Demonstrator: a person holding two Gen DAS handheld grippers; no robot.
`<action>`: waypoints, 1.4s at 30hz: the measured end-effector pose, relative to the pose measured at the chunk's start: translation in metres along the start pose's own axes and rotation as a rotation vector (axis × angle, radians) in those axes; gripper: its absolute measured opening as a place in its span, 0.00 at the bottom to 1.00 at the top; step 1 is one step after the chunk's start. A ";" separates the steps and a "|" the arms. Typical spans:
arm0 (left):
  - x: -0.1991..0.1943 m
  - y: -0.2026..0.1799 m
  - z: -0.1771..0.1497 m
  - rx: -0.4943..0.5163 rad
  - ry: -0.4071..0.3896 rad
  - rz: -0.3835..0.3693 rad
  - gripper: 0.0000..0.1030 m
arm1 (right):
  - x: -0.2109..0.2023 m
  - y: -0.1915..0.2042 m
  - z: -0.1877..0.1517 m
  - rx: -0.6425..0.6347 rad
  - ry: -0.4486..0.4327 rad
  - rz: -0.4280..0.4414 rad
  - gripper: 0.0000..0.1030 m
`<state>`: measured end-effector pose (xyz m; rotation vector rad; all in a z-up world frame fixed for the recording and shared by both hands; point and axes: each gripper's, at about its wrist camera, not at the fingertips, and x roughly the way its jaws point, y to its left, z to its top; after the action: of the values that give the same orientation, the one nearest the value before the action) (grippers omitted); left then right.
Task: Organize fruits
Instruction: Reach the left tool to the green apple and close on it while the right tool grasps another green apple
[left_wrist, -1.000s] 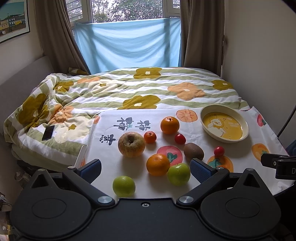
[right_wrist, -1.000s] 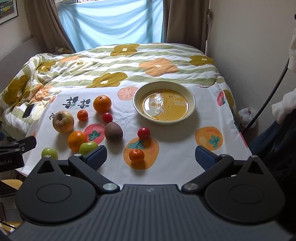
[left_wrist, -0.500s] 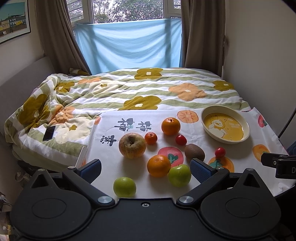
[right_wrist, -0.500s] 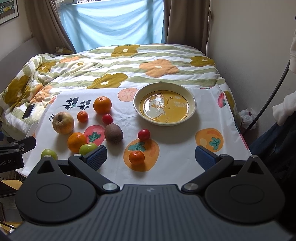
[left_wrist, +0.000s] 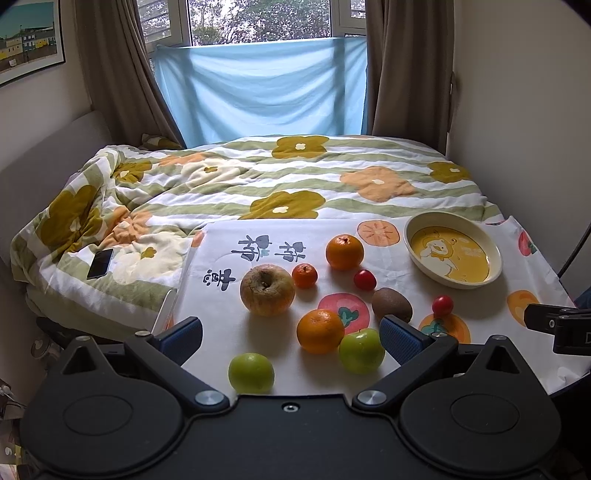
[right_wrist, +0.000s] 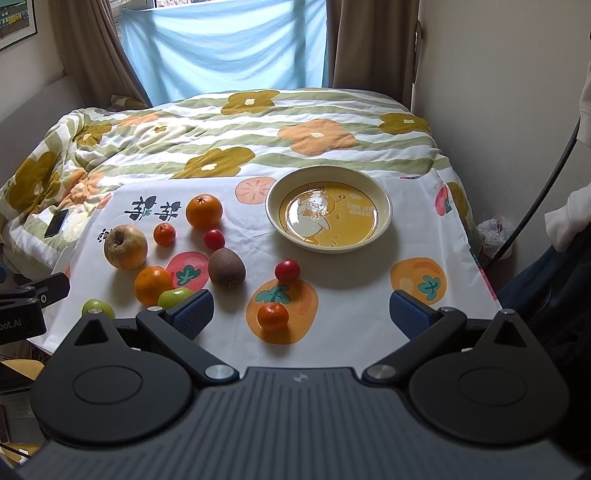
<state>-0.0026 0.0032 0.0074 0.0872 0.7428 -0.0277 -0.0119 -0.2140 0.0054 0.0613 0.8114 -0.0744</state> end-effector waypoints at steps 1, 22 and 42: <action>0.000 0.001 0.000 -0.001 0.000 0.000 1.00 | 0.000 0.000 0.000 0.000 0.001 0.000 1.00; 0.014 0.009 -0.020 -0.077 0.055 0.124 1.00 | 0.038 0.008 0.000 -0.100 0.060 0.192 1.00; 0.103 0.047 -0.065 0.047 0.155 0.043 0.93 | 0.124 0.067 -0.032 -0.064 0.163 0.281 1.00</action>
<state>0.0322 0.0566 -0.1061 0.1515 0.8948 0.0030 0.0567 -0.1501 -0.1048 0.1216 0.9601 0.2249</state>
